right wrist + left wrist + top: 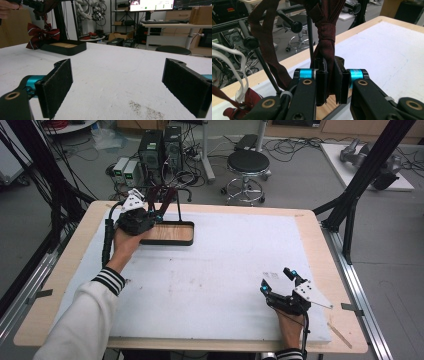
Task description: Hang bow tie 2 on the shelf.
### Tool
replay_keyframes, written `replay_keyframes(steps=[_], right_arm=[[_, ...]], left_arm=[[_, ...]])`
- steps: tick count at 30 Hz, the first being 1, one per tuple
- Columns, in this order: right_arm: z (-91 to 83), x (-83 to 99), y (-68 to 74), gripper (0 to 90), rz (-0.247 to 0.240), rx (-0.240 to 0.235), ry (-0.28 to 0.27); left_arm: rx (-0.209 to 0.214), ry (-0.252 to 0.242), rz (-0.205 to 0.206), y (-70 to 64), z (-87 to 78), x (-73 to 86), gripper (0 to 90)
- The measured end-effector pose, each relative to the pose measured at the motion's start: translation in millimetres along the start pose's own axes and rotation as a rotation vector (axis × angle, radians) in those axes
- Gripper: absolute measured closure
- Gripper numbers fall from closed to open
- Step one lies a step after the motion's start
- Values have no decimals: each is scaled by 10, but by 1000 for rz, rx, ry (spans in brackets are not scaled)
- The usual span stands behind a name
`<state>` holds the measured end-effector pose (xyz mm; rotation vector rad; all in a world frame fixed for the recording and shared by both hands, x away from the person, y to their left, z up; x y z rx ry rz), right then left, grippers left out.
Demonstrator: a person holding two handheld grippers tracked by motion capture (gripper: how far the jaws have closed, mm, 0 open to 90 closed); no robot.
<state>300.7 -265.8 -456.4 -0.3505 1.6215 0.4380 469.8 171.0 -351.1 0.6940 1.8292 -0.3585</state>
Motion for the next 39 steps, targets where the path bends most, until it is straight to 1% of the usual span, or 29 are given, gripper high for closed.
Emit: replay_keyframes(steps=[3,5,10,11,12,14,17,20,23,25,30,31,35,39], right_arm=[[2,0,0,88,-2,1,-2],[1,0,-1,88,-3,0,-1],[1,1,0,88,-3,0,-1],[1,1,-1,88,-4,1,0],[1,0,1,88,-2,0,-1],[1,1,0,88,-2,0,0],[1,1,-1,88,-4,1,0],[1,1,-1,88,-4,1,0],[1,2,-1,88,-7,1,0],[1,1,0,88,-5,1,0],[1,0,1,88,0,0,-1],[1,0,0,88,-1,0,-1],[1,1,0,88,-4,1,0],[1,1,-1,88,-5,0,0]], left_arm=[[-5,3,-2,13,30,-27,818],[-7,14,-1,26,55,-25,818],[-17,30,-19,65,109,20,818],[-16,30,-32,73,119,29,818],[-15,33,-34,81,123,36,818],[-17,50,-34,100,137,61,818],[-18,67,-48,114,167,98,818],[-30,82,-51,120,190,140,818],[-44,113,-50,123,230,219,818],[-45,120,-63,131,244,254,818],[-50,143,-53,145,257,311,818],[-51,142,-59,145,262,316,818],[-48,148,-50,143,263,319,817],[-45,143,-53,142,261,317,814]])
Point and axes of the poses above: each handheld gripper's, and its own axes: z roughly forward along the jaws, x roughly out of its underside, y roughly to its left, the point moved 4 cm from there along z, roughly forward along the jaws, and after that the axes turned 2 degrees about z, right-handed, at the moved point
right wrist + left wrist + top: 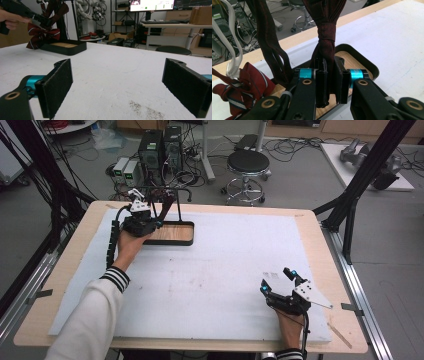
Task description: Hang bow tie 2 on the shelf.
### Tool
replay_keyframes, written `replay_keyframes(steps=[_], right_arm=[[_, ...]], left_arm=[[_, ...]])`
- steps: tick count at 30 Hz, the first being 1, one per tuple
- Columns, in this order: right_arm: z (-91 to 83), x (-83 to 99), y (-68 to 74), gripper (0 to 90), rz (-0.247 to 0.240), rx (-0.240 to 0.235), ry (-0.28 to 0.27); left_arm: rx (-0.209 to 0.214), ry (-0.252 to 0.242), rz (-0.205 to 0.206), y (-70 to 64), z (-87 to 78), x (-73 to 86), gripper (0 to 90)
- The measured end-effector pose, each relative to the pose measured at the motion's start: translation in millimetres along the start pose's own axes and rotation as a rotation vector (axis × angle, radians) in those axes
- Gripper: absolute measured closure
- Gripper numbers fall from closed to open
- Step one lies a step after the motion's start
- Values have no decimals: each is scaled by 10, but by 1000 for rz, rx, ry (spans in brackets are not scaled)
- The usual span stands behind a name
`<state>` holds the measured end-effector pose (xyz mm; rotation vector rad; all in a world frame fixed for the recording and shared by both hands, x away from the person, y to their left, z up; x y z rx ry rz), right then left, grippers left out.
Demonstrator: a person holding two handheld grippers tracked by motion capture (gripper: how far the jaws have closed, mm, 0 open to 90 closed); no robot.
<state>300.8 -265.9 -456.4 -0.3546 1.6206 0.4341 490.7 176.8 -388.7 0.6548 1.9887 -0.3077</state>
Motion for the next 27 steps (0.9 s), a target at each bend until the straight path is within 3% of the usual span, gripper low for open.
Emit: replay_keyframes(steps=[5,8,11,14,16,18,27], right_arm=[[0,0,0,88,-1,0,1],[0,0,0,88,-3,-1,0],[0,-1,3,88,4,-5,0],[1,0,1,88,-1,-3,0],[1,0,3,88,-5,-4,0],[0,0,2,88,-5,-4,-2],[-1,0,1,88,-5,-7,0]], left_arm=[[17,8,7,-2,-7,11,791],[62,6,1,-16,15,36,580],[81,-21,-6,-32,5,48,412],[112,-54,0,-40,-35,45,328],[159,-90,0,-66,-61,42,264],[180,-116,29,-94,-102,49,216],[283,-231,90,-242,-482,140,168]])
Point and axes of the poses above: each handheld gripper's, and its own axes: z roughly forward along the jaws, x roughly out of its underside, y roughly to its left, the point moved 4 cm from there along z, roughly forward along the jaws, and after that the axes turned 2 degrees about z, right-handed, at the moved point
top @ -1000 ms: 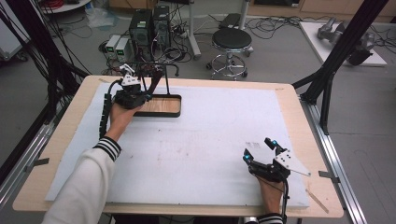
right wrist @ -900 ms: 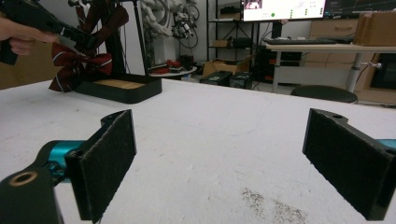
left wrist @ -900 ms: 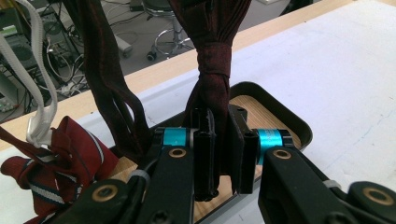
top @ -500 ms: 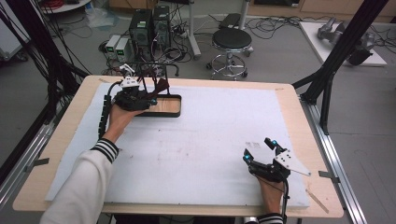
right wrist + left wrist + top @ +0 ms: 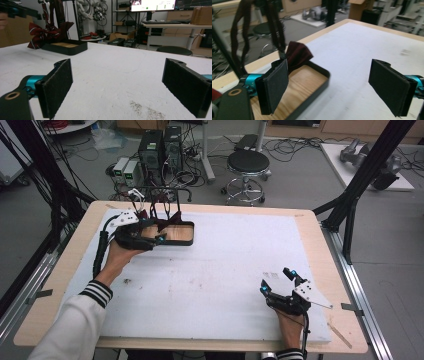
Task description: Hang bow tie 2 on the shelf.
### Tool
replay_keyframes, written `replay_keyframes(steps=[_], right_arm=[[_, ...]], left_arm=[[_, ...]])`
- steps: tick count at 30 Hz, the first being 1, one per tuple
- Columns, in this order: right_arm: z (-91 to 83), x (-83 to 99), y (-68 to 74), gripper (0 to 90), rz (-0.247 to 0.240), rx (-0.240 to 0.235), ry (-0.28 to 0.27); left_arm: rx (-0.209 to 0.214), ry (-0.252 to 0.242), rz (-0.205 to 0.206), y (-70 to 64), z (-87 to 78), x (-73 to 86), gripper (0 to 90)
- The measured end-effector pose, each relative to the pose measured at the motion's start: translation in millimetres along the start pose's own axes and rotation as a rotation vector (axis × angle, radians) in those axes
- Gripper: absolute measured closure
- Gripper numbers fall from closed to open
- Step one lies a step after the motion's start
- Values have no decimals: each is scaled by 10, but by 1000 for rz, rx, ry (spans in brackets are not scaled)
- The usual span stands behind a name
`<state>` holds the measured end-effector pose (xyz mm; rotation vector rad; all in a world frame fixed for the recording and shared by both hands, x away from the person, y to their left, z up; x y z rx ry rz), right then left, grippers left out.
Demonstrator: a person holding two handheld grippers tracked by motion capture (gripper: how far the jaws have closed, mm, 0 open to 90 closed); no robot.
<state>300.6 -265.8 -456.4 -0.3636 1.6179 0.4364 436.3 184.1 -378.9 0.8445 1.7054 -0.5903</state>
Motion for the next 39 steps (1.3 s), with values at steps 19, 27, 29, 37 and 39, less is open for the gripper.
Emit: replay_keyframes(steps=[19,27,29,37,39], right_arm=[[-2,3,14,88,-7,10,3],[0,0,11,88,-5,11,-1],[0,0,11,88,-4,11,-1],[-2,3,13,88,-4,11,3],[0,0,12,88,-6,10,-2]], left_arm=[[-125,-198,32,-505,-1300,796,168],[-213,-200,29,-570,-1482,1168,169],[-233,-215,28,-582,-1489,1217,169],[-248,-236,3,-557,-1507,1226,173],[-249,-237,2,-554,-1512,1227,173]])
Point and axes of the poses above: each handheld gripper's, and its own axes: z roughly forward along the jaws, x roughly out of its underside, y roughly to its left, the point moved 4 cm from there along z, roughly forward along the jaws, and after that the axes turned 2 degrees about z, right-handed, at the moved point
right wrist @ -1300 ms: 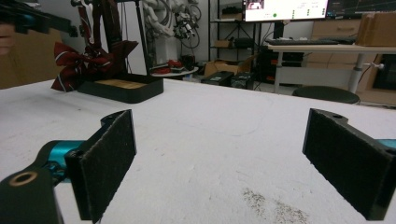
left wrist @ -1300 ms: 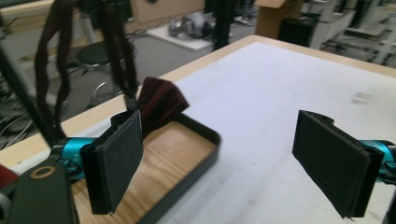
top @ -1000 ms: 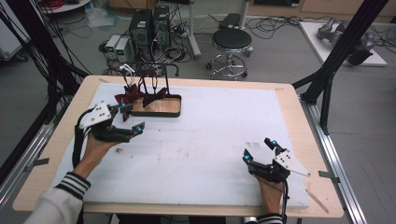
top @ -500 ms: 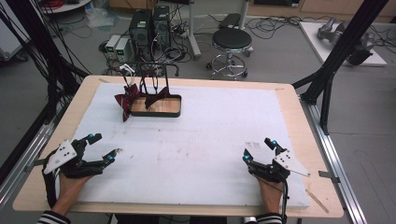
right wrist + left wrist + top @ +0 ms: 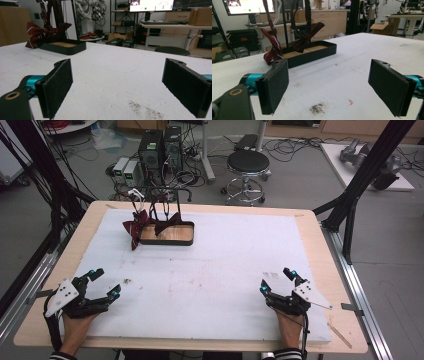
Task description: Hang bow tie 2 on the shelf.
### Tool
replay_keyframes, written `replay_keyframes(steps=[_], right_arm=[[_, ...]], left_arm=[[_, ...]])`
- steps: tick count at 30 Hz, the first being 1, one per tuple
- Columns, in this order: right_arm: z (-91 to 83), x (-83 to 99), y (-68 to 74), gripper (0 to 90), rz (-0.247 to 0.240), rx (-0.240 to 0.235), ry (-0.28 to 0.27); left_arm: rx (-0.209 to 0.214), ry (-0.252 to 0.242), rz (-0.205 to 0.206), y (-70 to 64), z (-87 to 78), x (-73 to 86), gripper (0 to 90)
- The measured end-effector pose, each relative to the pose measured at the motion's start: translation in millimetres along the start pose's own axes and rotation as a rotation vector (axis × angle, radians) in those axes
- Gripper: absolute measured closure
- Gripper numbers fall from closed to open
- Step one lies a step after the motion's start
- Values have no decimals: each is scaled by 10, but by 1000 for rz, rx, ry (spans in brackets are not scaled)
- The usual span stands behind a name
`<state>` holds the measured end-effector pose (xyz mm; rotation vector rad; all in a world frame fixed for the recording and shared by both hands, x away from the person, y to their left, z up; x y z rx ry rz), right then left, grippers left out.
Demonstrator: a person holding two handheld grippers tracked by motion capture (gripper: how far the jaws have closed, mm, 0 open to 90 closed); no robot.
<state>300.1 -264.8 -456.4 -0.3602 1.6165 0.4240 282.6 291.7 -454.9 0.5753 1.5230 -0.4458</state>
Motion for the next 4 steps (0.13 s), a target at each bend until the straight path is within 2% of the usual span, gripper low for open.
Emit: replay_keyframes(steps=[4], right_arm=[[-4,3,3,88,-3,2,2]], left_arm=[[-7,-6,-1,-1,-6,1,172]])
Point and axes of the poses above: each handheld gripper's, and its own axes: z roughly forward along the jaws, x roughly out of its underside, y roughly to its left, the point moved 4 cm from there along z, roughly forward along the jaws, and after that the axes turned 2 degrees about z, right-handed, at the moved point
